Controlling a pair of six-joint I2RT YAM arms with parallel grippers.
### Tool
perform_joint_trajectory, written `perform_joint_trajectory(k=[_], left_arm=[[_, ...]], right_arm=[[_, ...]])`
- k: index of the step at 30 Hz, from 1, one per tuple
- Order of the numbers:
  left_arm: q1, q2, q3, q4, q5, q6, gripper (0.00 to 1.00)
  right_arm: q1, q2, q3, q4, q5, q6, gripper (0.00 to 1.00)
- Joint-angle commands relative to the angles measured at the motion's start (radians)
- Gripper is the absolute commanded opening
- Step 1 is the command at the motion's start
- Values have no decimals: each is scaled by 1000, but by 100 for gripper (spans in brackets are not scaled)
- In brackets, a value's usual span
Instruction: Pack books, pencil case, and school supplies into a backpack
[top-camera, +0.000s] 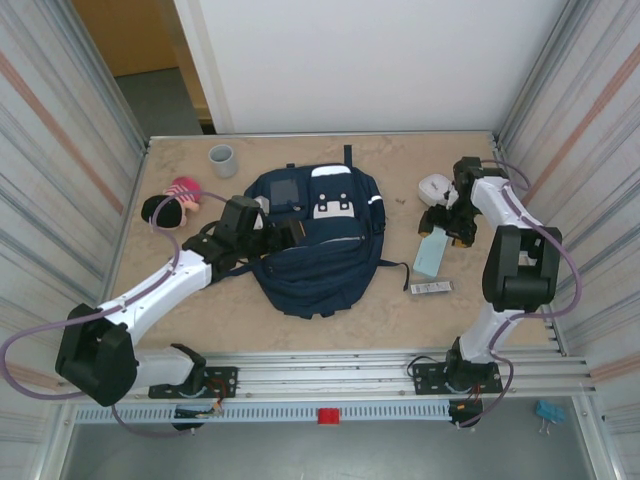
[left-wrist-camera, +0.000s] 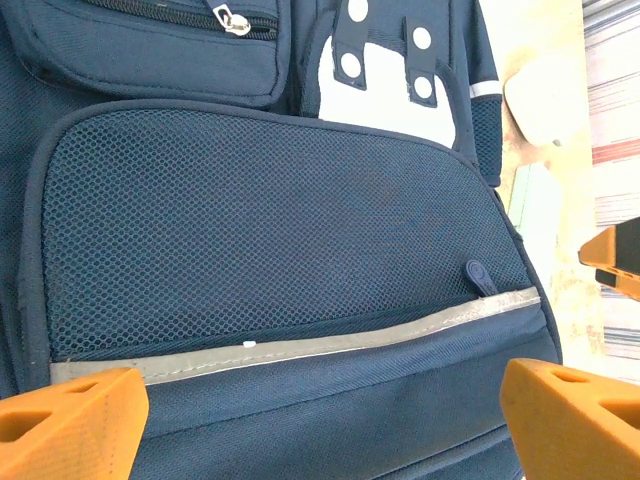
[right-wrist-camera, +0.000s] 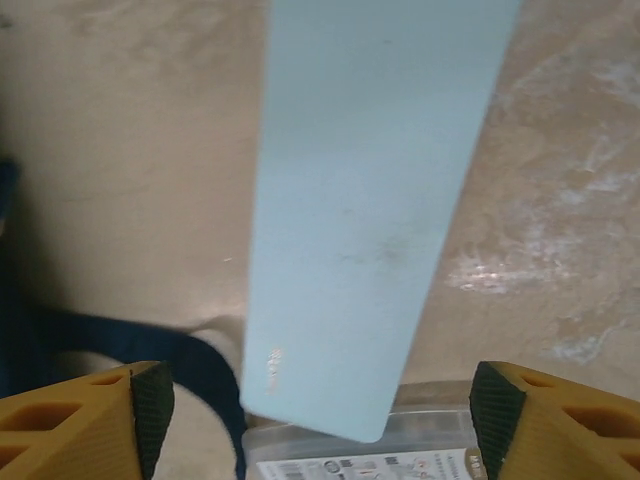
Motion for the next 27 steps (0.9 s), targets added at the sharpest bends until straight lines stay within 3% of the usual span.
perform_joint_trajectory(k=[1,21,27], left_arm=[[-5,-1,26,10,-1,16,91],[-5,11,41,3,-6,16,92],[-5,12,44,-3,-6,17,91]], right_arm=[[2,45,6,11,49,56,82],[32,139,-60,169,29,101,81],[47,153,-61,181,83,101,74]])
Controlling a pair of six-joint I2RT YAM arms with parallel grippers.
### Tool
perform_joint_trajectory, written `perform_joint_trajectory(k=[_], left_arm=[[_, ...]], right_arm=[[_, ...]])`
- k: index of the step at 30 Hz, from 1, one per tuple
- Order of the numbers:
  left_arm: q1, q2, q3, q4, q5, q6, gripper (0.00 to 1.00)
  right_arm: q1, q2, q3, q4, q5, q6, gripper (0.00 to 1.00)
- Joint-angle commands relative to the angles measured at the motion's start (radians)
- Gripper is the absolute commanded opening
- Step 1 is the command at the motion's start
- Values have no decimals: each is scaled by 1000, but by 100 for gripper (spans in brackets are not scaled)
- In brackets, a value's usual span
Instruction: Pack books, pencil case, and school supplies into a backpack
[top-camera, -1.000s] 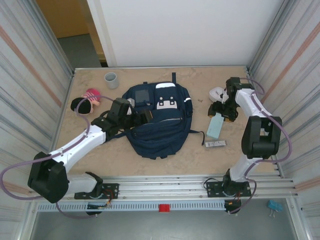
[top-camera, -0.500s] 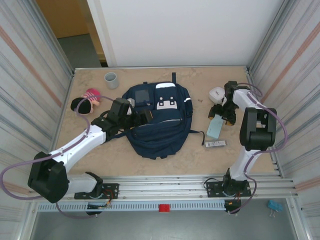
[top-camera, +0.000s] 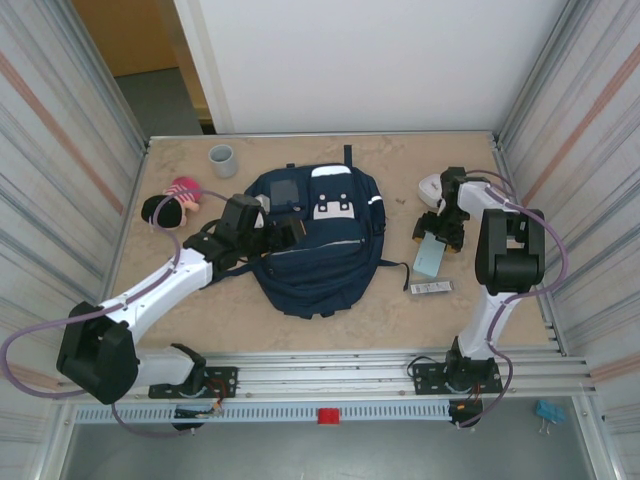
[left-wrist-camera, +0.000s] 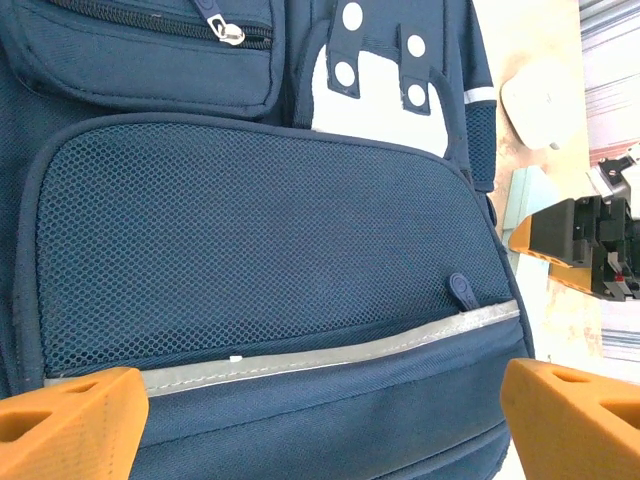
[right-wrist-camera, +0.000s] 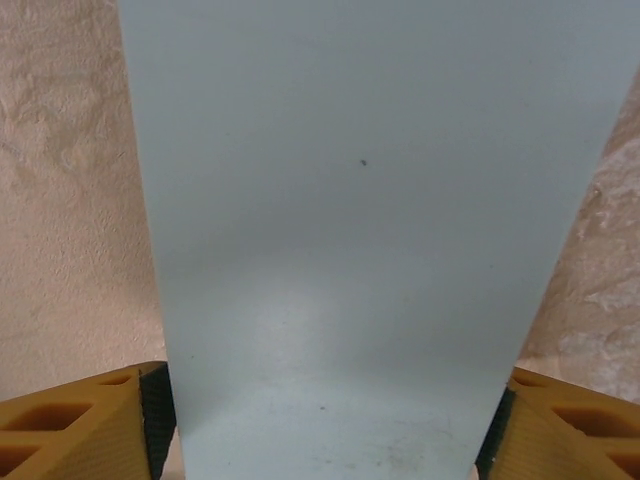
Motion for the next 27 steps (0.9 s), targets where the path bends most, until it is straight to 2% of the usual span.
perform_joint_trajectory(k=[1,8,13,15,19,24,27], left_arm=[[-5,1,30,-1,-5,17,91],[-5,-7,27,-4,-8,18,91],[-6,-26,15,-3,-18,21,91],[-8,-42,9,8,-13,69,91],[-8,-103,14,-3,-35,265,90],[-9,-183,13,-49,-41,738,87],[-8,-195,18,-102,42,993,88]], right_arm=[[10,22,-15,9,36,23,73],[14,46,-17,18,32,21,76],[13,52,-30,28,32,18,73],[16,32,-39,34,29,18,73],[15,-88,-71,44,-3,19,70],[14,-319,-120,56,-83,23,67],[13,-452,-154,72,-117,26,65]])
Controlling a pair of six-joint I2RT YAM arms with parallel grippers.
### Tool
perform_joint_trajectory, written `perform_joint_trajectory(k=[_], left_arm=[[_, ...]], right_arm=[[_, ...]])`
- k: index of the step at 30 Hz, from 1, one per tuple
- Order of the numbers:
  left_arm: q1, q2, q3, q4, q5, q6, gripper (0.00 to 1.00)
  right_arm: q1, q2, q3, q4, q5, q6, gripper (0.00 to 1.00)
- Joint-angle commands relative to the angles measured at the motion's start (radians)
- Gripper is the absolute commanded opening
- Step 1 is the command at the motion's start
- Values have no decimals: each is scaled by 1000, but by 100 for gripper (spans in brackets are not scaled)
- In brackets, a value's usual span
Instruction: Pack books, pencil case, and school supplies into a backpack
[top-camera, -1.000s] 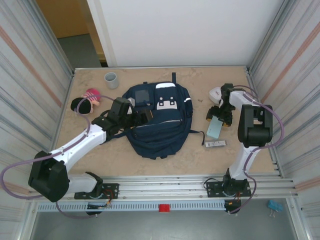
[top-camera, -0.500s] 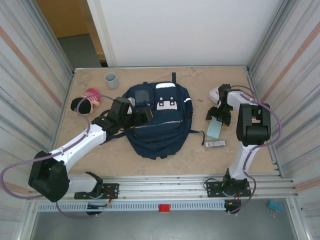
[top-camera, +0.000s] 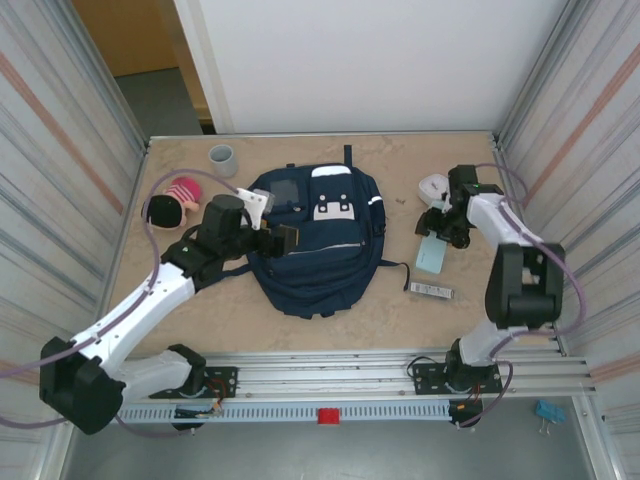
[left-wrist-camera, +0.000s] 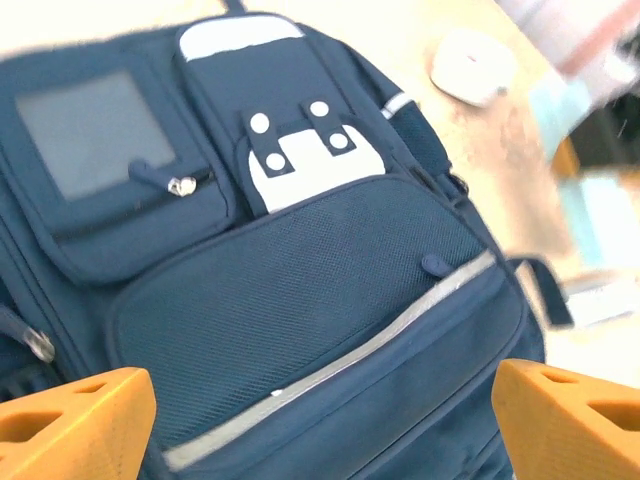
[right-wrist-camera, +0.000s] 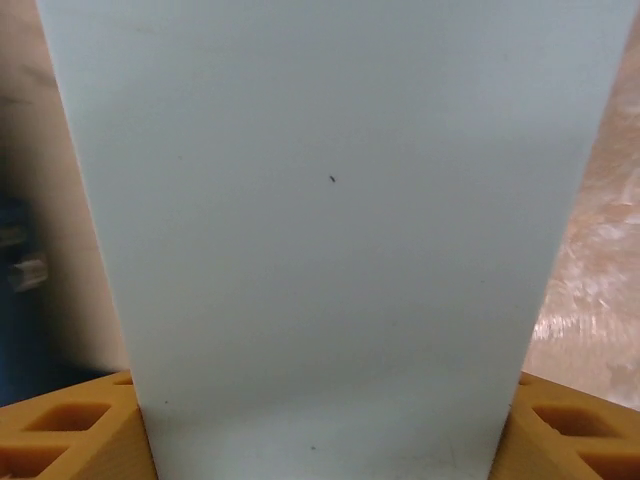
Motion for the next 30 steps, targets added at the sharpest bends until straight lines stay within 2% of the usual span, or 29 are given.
perform_joint_trajectory(k=[1,3,4,10,15,20,27,29,30], left_arm=[[-6,-11,18,-91,107,455,89],[-4,19,38,-163,220,626,87],[-3,39,52,-193,240,685,87],[14,219,132,-229,208,828,87],[8,353,187,-210,256,828,86],[-17,422,187,-163,276,836,87],[-61,520,210,-138,141,853,86],[-67,535,206,-120,97,853,85],[-68,538,201,-102,72,848,80]], right_arm=[[7,-163,-25,25,-67,27,65],[5,-246,-48,50,-99,39,65],[4,-274,-55,61,-112,47,64],[23,-476,-165,243,-216,99,64],[47,-573,-233,331,-238,133,64],[74,-579,-240,331,-238,123,64],[103,-568,-241,361,-238,117,64],[110,-566,-241,371,-237,115,64],[111,-566,-240,373,-235,113,64]])
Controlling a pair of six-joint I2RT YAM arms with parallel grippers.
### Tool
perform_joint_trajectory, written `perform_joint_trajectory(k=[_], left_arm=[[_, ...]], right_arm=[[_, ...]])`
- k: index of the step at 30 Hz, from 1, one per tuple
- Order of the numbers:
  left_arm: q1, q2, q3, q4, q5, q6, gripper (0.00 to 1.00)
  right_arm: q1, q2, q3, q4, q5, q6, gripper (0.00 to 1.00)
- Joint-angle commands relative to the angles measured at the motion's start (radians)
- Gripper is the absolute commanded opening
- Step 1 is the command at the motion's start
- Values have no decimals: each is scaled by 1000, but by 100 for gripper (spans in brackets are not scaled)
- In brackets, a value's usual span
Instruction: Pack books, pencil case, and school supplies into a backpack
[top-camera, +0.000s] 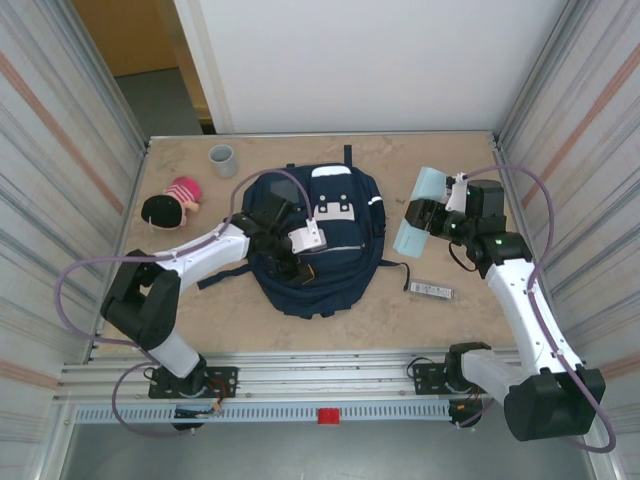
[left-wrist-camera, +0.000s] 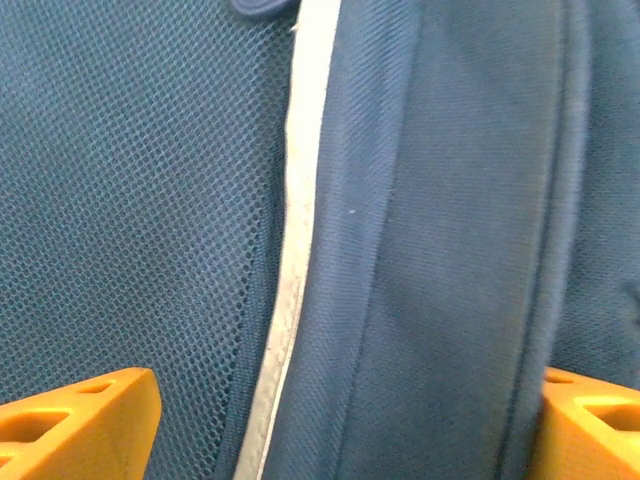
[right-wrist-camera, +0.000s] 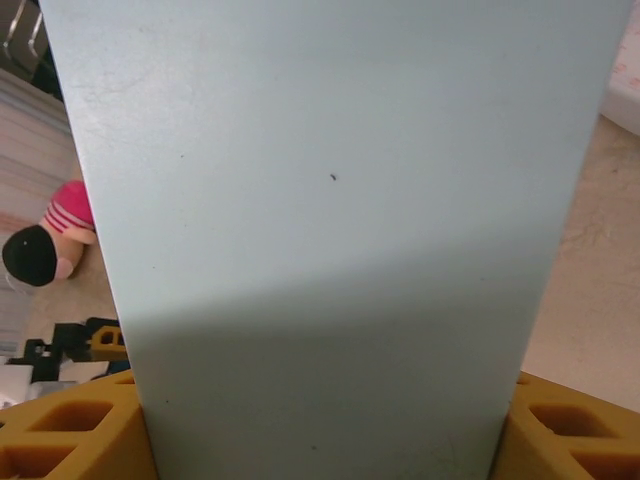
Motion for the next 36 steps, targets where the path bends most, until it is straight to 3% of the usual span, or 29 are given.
perform_joint_trajectory(k=[1,2,3,4,8,15,21,25,31,36], left_arm=[[-5,13,18,60,-101,16,72],[-6,9,17,69,-119,8,58],[-6,-2,13,85,-129,-9,36],[-5,-18,11,95,-121,-17,23],[-3,-113,-15,147,-32,-64,1],[9,-197,64,89,79,-223,0],[91,-202,146,75,266,-382,0],[146,-197,167,113,379,-441,0],[209,-153,216,105,495,-465,0],[222,-123,236,110,567,-477,0]], right_arm=[[11,-6,-4,52,-13,-6,64],[11,-6,-6,55,-12,-8,64],[12,-8,-6,58,-12,-12,64],[13,-10,-9,63,-15,-20,64],[30,-36,-29,115,-34,-69,62],[42,-122,-1,150,-139,-258,62],[93,-109,76,134,-237,-456,59],[250,-91,120,114,-181,-615,56],[577,-66,108,100,-6,-1012,54],[728,38,110,46,109,-1246,54]])
